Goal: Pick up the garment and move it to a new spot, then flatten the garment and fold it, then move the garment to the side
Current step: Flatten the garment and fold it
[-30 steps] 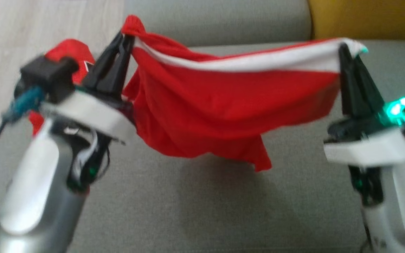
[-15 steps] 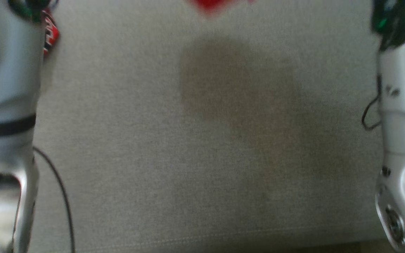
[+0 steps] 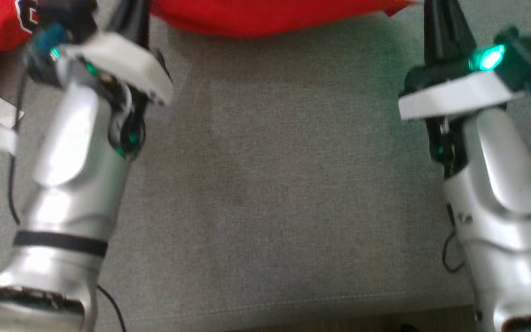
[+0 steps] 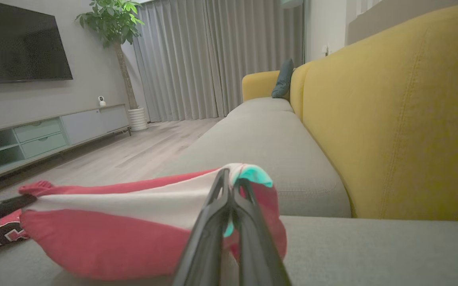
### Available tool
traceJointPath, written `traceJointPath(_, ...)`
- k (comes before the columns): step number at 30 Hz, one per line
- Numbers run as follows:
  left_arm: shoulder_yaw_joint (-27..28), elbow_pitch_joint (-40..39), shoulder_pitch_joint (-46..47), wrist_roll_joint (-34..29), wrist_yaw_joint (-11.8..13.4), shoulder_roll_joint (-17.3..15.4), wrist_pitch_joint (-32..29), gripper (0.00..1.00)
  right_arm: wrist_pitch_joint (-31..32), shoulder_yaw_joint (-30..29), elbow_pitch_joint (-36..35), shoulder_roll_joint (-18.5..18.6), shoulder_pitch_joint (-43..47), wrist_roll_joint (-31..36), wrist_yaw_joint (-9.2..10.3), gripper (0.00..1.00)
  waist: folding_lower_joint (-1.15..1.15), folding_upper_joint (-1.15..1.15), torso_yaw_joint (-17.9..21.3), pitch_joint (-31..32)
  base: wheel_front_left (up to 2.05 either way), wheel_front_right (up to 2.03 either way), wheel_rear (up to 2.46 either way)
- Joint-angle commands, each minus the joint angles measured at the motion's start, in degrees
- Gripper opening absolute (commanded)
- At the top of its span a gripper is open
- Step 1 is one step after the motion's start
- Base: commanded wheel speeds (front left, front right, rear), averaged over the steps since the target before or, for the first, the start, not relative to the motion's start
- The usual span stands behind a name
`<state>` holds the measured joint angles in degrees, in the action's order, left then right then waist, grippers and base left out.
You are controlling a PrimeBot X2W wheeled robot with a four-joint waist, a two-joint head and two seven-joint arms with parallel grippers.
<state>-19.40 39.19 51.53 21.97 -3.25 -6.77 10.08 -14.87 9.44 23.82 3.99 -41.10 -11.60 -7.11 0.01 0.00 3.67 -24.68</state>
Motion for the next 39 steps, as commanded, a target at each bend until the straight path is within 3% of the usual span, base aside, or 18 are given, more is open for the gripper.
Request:
traceJointPath(1, 1.41, -1.94, 0.89, 0.31, -0.35, -1.55, 1.11, 0.0, -0.12, 0.84, -3.63, -1.1, 0.81, -0.76, -0.37, 0.0, -0.01, 0.0, -0.03, 0.32, 0.0, 0.0, 0.0)
traceJointPath(7, 0.82, -6.49, -8.72, 0.87, -0.36, -0.97, 3.77, 0.0, -0.12, -0.63, -11.92, -1.11, 10.2, -1.23, -0.37, 0.0, -0.01, 0.0, -0.88, 3.53, 0.0, 0.0, 0.0)
traceJointPath(13, 0.24, -18.59, -23.57, 1.9, 1.21, -0.41, 4.49, 0.0, -0.12, -3.89, -22.32, -1.11, 24.32, -2.4, -0.37, 0.0, -0.01, 0.0, -2.07, 11.01, 0.0, 0.0, 0.0)
traceJointPath(20, -1.3, -34.4, -39.75, 3.22, 4.85, -1.36, 0.76, 0.0, -0.13, -5.32, -30.18, -1.11, 38.41, -1.36, -0.37, 0.0, -0.01, 0.0, -1.66, 17.85, 0.0, 0.0, 0.0)
traceJointPath(25, -2.2, -44.92, -50.64, 3.81, 8.36, -2.73, -3.15, 0.0, -0.13, -5.52, -34.12, -1.11, 45.76, 0.54, -0.37, 0.0, -0.01, 0.0, -0.83, 19.31, 0.0, 0.0, 0.0)
traceJointPath(32, -5.01, -49.56, -57.96, 4.23, 10.33, -3.26, -7.66, 0.0, -0.13, -5.0, -33.02, -1.11, 49.39, 1.14, -0.37, 0.0, -0.01, 0.0, -0.5, 19.45, 0.0, 0.0, 0.0)
traceJointPath(39, -5.47, -45.92, -54.94, 6.57, 10.43, -1.05, -10.37, 0.0, -0.13, -4.81, -25.07, -0.77, 44.46, 1.11, -0.37, 0.0, -0.01, 0.0, -2.0, 18.58, 0.0, 0.0, 0.0)
